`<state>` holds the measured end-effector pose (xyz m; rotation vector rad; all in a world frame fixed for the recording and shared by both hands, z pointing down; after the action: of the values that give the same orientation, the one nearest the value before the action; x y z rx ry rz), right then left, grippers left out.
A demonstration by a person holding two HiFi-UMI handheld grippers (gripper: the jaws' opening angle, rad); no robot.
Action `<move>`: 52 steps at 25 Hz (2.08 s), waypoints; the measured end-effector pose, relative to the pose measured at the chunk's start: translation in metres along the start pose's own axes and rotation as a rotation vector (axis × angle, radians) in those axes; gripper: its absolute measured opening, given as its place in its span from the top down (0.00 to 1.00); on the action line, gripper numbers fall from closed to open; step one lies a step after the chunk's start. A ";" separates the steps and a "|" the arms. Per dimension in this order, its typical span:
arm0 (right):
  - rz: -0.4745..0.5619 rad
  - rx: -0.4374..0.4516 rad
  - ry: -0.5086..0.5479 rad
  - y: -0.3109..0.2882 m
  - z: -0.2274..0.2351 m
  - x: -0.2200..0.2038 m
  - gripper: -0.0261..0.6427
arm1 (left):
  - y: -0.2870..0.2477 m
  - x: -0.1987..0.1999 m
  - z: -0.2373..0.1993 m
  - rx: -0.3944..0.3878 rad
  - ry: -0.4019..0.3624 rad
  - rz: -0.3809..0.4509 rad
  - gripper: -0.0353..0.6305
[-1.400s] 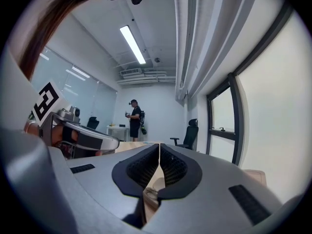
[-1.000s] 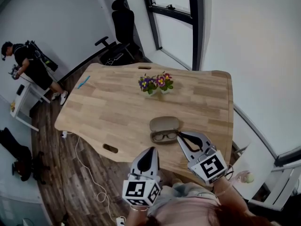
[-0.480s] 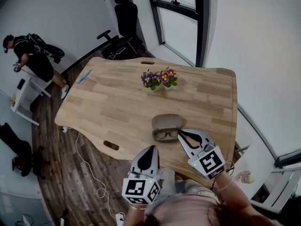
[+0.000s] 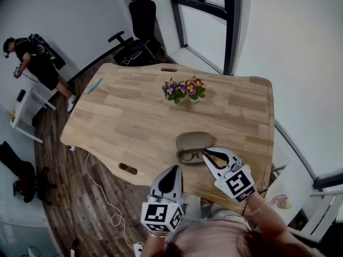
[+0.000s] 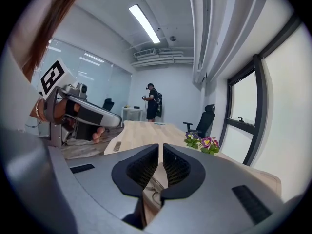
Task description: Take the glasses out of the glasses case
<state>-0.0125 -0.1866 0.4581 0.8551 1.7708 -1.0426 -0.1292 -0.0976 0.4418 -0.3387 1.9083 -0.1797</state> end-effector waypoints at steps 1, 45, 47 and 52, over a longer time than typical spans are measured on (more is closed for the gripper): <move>-0.006 0.006 0.002 -0.003 0.000 -0.002 0.96 | -0.002 0.000 -0.002 -0.002 -0.001 -0.003 0.95; -0.337 0.276 0.207 -0.104 -0.018 -0.105 0.91 | -0.066 -0.010 -0.056 -0.071 0.022 -0.124 0.95; -0.351 0.285 0.215 -0.107 -0.020 -0.109 0.90 | -0.068 -0.011 -0.059 -0.073 0.023 -0.129 0.94; -0.385 0.304 0.232 -0.113 -0.022 -0.118 0.90 | -0.071 -0.011 -0.064 -0.077 0.029 -0.142 0.95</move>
<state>-0.0736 -0.2274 0.6058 0.8622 2.0570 -1.5451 -0.1747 -0.1639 0.4949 -0.5267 1.9243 -0.2064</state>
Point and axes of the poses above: the fingertips, and each gripper's own axes: y backward along the fingers, z to its right, x out of its top, the point moved 5 cm from there along y, backward along the fingers, and after that the axes turned 9 degrees about y, right-handed, at the moved point
